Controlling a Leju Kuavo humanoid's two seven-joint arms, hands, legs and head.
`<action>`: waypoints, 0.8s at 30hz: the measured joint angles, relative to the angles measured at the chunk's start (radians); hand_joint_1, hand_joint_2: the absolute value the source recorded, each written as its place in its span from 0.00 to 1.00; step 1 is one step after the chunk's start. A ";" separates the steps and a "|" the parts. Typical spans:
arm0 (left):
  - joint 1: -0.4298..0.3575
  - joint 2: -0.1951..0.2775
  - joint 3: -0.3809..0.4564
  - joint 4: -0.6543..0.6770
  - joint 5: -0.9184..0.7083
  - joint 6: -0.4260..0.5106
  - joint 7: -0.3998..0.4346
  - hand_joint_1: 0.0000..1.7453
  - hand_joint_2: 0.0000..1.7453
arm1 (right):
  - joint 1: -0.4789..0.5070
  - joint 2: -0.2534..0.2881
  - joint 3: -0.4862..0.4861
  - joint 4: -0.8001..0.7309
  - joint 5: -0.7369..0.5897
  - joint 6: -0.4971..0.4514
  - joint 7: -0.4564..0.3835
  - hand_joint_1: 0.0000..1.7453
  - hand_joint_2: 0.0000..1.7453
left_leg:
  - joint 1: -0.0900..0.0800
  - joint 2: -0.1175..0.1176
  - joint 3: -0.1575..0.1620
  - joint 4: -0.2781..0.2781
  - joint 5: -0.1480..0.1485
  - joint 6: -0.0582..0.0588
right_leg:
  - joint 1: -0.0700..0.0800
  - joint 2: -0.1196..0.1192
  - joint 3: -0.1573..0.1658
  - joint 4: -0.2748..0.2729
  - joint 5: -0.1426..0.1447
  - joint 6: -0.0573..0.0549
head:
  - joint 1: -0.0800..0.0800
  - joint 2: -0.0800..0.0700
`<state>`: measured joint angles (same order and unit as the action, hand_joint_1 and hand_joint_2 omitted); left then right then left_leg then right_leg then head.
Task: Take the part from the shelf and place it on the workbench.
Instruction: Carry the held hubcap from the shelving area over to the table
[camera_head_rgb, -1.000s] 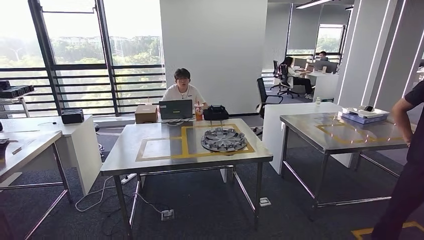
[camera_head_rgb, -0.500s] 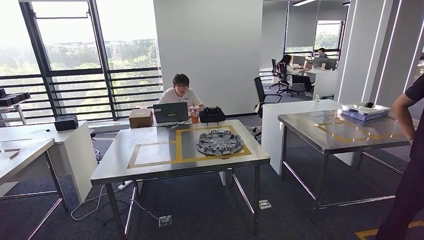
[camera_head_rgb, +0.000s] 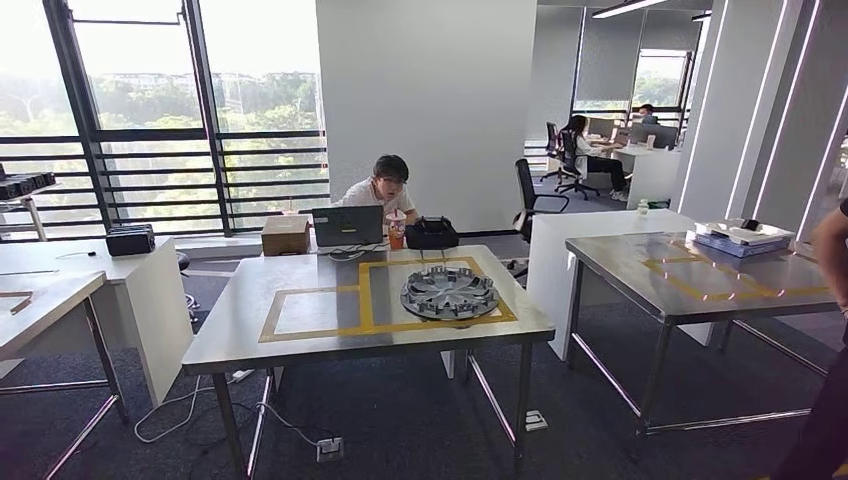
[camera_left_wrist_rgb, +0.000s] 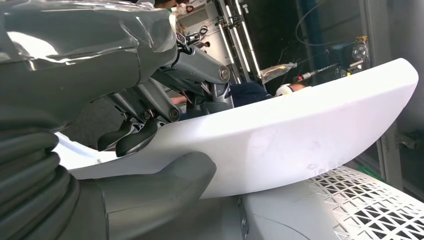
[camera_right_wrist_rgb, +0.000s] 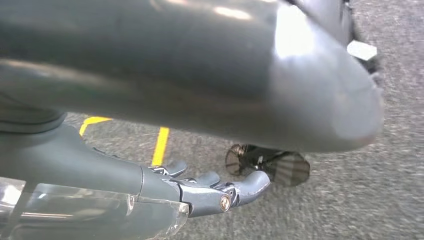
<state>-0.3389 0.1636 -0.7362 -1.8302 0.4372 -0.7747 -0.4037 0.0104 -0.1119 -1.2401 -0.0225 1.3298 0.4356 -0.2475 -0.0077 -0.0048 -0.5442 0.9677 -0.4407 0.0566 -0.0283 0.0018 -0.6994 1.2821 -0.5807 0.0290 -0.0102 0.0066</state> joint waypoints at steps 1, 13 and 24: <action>0.000 -0.001 0.000 0.000 0.000 0.000 0.000 1.00 1.00 | 0.000 -0.001 0.000 0.000 0.000 0.000 -0.002 0.00 0.00 | -0.001 -0.002 0.009 0.001 -0.008 -0.001 | 0.000 0.000 -0.009 -0.011 0.023 0.008 | 0.001 0.000; -0.013 -0.004 0.010 -0.002 0.012 0.000 0.010 1.00 1.00 | -0.008 -0.015 0.016 0.007 -0.002 0.000 -0.012 0.00 0.00 | 0.005 0.000 -0.054 0.217 -0.160 -0.059 | -0.002 -0.007 0.119 -0.274 0.135 -0.038 | -0.005 0.000; -0.006 -0.013 0.021 -0.009 0.002 0.004 0.016 1.00 1.00 | -0.009 -0.031 0.045 0.012 -0.027 -0.033 0.011 0.00 0.00 | -0.011 0.012 -0.055 0.032 0.020 -0.009 | 0.005 -0.020 0.195 -0.287 0.073 -0.011 | -0.008 0.000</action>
<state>-0.3444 0.1507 -0.7155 -1.8392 0.4389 -0.7710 -0.3877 0.0015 -0.1427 -1.1946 -0.0102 1.3025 0.4025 -0.2368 -0.0185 0.0075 -0.5987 0.9996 -0.4206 0.0480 -0.0233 -0.0182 -0.5041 0.9947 -0.5075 0.0176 -0.0178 0.0066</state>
